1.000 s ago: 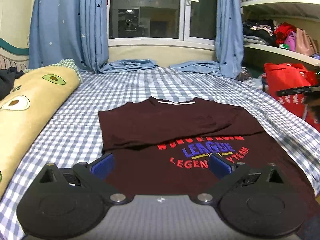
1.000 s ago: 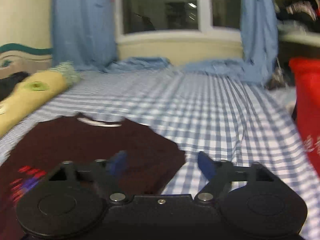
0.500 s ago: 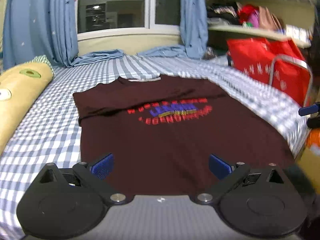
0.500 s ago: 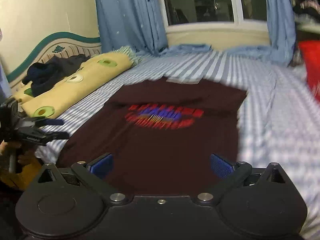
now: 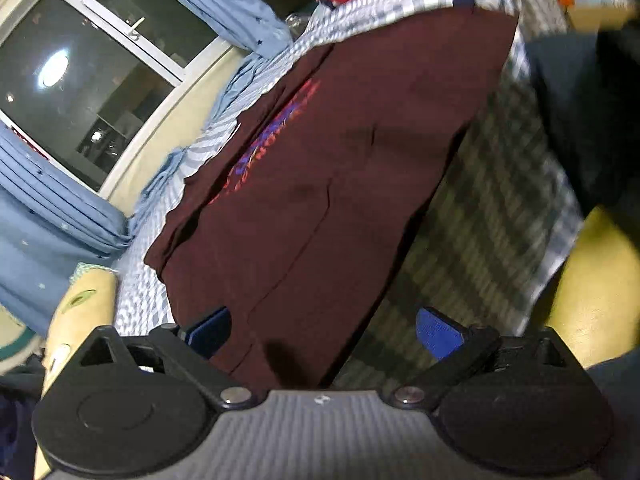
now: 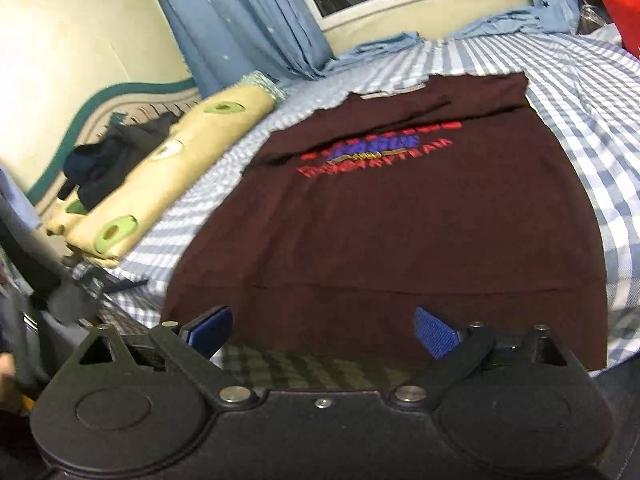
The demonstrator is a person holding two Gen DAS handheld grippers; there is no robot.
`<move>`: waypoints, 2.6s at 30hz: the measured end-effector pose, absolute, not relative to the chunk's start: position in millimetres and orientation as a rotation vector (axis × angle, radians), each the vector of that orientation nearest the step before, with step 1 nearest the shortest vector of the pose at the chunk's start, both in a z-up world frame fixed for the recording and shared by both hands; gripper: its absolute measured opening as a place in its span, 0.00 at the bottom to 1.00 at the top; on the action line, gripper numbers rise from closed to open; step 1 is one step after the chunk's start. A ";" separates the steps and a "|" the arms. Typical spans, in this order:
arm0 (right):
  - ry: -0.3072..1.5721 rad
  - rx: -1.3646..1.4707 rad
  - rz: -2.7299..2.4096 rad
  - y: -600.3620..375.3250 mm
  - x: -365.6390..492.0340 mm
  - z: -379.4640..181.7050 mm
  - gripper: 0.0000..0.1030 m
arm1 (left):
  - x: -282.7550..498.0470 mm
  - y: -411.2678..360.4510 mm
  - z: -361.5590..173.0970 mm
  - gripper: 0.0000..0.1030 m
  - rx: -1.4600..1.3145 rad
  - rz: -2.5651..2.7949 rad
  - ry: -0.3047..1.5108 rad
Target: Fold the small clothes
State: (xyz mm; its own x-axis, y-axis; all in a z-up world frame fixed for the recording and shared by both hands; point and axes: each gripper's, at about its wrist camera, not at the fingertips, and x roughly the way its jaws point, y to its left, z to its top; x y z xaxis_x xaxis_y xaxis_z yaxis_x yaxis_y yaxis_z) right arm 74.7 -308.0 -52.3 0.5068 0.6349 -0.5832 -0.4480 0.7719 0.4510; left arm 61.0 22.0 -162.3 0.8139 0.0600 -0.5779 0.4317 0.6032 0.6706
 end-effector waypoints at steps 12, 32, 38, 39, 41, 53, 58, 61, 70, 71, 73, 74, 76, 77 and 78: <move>0.737 0.271 0.594 -332.8 51.5 -40.5 0.96 | 60.9 4.2 -183.1 0.86 1.105 -0.013 0.312; 0.509 -0.211 0.477 -302.1 41.1 -37.4 0.99 | 157.2 33.5 -32.1 0.10 0.718 -0.106 0.212; 0.473 -0.352 0.342 -301.4 50.0 -47.3 0.97 | 169.6 35.2 -25.5 0.10 0.698 -0.108 0.206; 0.473 -0.374 0.326 -300.6 51.9 -51.0 0.97 | 169.8 35.0 -25.6 0.10 0.700 -0.106 0.204; 0.468 -0.411 0.319 -295.5 53.2 -56.7 0.96 | 163.4 34.6 -23.6 0.10 0.698 -0.108 0.204; 0.255 -0.842 0.256 -198.4 68.1 -119.2 0.74 | 182.7 37.8 -5.0 0.10 0.654 -0.109 0.227; 0.391 -0.725 0.188 -243.1 77.1 -119.6 0.51 | 178.8 41.8 -6.9 0.10 0.640 -0.118 0.234; 0.411 -0.774 0.173 -257.0 75.0 -122.9 0.12 | 169.7 42.6 -13.9 0.10 0.637 -0.132 0.244; 0.551 -0.311 0.290 -331.7 102.5 -50.0 0.03 | 127.7 63.1 -49.0 0.07 0.488 -0.219 0.438; 0.585 -0.273 0.319 -338.1 110.9 -41.5 0.03 | 127.7 67.1 -52.6 0.07 0.457 -0.214 0.446; 0.605 -0.279 0.355 -340.1 118.1 -29.6 0.03 | 128.8 74.5 -58.7 0.07 0.391 -0.199 0.458; 0.611 -0.274 0.373 -339.5 121.2 -25.7 0.03 | 129.8 79.5 -60.1 0.07 0.343 -0.192 0.463; 0.635 -0.241 0.400 -340.4 129.8 -19.1 0.03 | 129.7 86.7 -59.4 0.07 0.289 -0.181 0.461; 0.644 -0.236 0.409 -340.8 133.8 -16.6 0.03 | 129.6 89.6 -57.7 0.07 0.272 -0.180 0.459; 0.648 -0.233 0.413 -340.9 136.6 -13.7 0.03 | 129.4 92.3 -55.7 0.07 0.265 -0.180 0.457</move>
